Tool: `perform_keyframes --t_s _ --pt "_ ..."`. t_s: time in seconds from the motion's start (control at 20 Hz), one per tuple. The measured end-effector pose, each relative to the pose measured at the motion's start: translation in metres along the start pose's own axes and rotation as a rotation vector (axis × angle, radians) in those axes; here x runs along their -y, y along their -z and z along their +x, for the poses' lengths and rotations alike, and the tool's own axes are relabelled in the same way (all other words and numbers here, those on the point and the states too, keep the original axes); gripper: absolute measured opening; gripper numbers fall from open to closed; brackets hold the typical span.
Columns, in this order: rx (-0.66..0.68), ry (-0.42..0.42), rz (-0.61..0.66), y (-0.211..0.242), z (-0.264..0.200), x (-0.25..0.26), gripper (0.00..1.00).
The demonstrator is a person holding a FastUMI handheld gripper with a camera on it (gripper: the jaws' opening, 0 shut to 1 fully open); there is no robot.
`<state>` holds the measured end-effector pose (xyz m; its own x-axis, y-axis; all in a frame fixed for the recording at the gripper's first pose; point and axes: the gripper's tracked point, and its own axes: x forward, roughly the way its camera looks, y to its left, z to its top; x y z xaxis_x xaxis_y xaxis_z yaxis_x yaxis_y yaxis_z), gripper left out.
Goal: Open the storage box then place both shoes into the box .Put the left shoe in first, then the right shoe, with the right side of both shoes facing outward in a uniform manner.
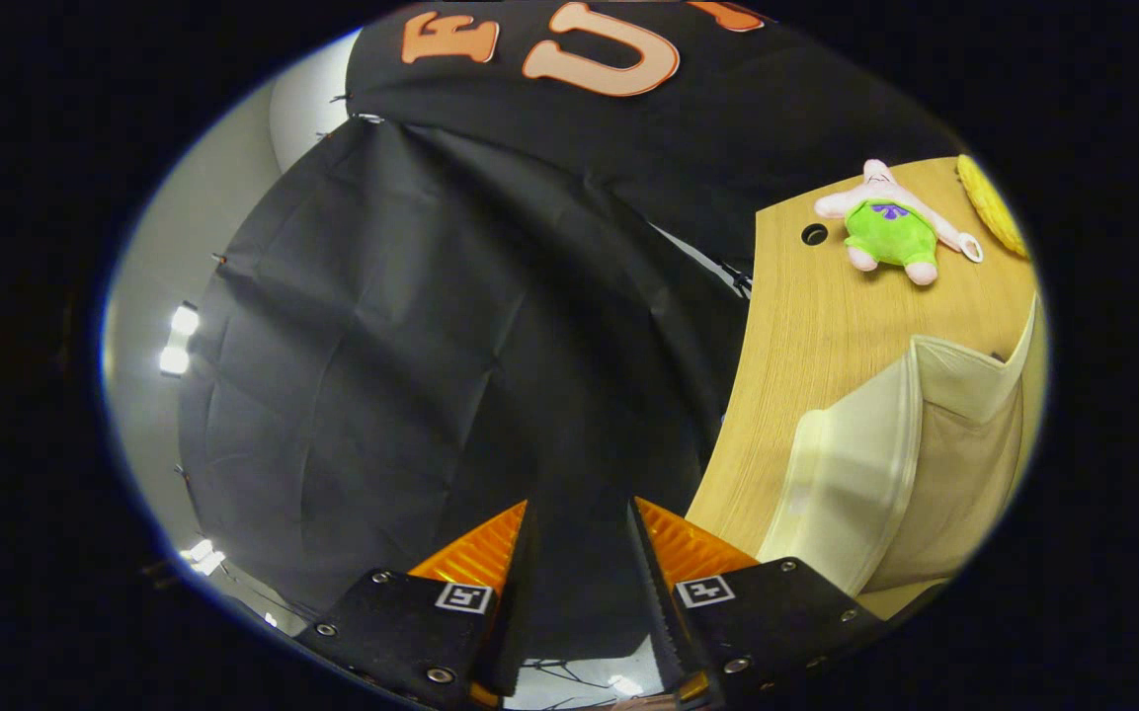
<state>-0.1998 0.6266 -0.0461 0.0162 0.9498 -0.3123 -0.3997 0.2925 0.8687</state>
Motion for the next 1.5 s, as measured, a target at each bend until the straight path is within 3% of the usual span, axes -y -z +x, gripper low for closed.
perform_keyframes --t_s 0.35,0.45,1.0,1.5 --pt "0.037 0.071 -0.018 -0.002 -0.010 0.025 0.90" --pt "0.073 0.090 -0.020 -0.010 -0.021 0.032 0.97" --pt "0.295 0.296 -0.031 -0.048 -0.124 0.112 0.97" --pt "0.469 0.501 0.010 -0.053 -0.230 0.202 0.98"
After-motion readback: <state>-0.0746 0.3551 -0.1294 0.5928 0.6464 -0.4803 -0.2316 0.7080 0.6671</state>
